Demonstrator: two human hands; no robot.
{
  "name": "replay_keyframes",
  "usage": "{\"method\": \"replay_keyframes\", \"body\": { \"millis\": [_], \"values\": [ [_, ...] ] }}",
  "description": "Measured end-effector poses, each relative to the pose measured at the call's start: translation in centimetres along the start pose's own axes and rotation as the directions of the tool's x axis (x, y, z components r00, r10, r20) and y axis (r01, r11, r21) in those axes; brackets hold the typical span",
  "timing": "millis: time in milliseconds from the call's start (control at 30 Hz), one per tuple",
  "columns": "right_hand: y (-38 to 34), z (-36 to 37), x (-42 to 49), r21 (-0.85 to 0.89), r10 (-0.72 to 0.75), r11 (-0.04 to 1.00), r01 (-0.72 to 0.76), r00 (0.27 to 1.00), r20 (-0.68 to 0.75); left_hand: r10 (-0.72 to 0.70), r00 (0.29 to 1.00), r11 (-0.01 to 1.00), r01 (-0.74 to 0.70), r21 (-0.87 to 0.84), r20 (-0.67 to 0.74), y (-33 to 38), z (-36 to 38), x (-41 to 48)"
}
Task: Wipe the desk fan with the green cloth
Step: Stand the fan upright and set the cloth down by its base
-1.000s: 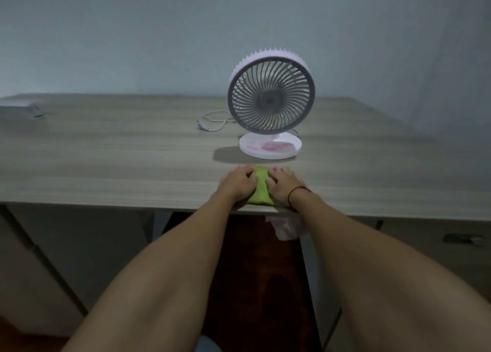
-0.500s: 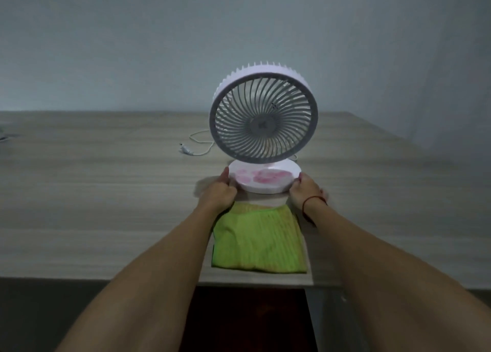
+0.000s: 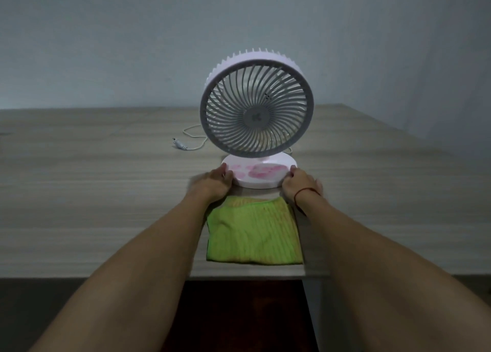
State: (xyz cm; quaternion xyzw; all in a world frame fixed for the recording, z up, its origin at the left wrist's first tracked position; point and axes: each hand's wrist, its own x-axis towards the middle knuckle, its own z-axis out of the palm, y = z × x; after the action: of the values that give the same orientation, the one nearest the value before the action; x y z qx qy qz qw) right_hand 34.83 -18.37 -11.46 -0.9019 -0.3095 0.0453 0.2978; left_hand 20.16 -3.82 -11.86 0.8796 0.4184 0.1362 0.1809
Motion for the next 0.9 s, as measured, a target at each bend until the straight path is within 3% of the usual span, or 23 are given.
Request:
{"method": "replay_keyframes", "body": {
  "millis": [100,200,400,567,667,733,833,900],
  "values": [
    [0.3,-0.6,-1.1,-0.004,-0.001,1.000,0.001,1.000,0.016,-0.004,1.000,0.998,0.003,0.070,0.006,0.2,-0.3,-1.4],
    [0.5,-0.7,-2.1,-0.002,0.021,1.000,-0.021,0.998,0.051,-0.003,1.000,1.000,0.003,0.023,0.014,0.1,-0.1,-3.0],
    [0.4,-1.3,-4.3,0.330,0.127,0.933,-0.144,0.989,0.071,-0.080,0.986,0.964,0.038,-0.264,-0.149,0.6,-1.1,-7.3],
    [0.5,-1.7,-7.2,0.234,0.098,0.966,-0.113,0.992,0.075,-0.126,0.953,0.942,0.029,-0.334,-0.274,0.2,-0.5,-10.1],
    [0.3,-1.4,-9.1,0.081,0.036,0.995,-0.051,0.985,0.171,-0.114,0.966,0.952,0.040,-0.303,-0.230,0.6,-0.8,-11.6],
    [-0.2,-1.6,-10.4,-0.010,-0.001,1.000,0.003,0.978,0.211,-0.079,0.990,0.960,0.044,-0.275,-0.117,1.1,-1.3,-12.1],
    [-1.4,-1.3,-11.5,0.209,-0.125,0.974,0.087,0.977,0.174,-0.077,0.997,0.979,0.078,-0.186,0.014,1.5,-1.4,-12.4],
    [-2.3,-1.1,-12.1,0.405,-0.176,0.907,0.119,0.978,0.108,-0.059,0.998,0.971,0.051,-0.233,-0.028,1.6,-1.1,-13.0]
  ]
}}
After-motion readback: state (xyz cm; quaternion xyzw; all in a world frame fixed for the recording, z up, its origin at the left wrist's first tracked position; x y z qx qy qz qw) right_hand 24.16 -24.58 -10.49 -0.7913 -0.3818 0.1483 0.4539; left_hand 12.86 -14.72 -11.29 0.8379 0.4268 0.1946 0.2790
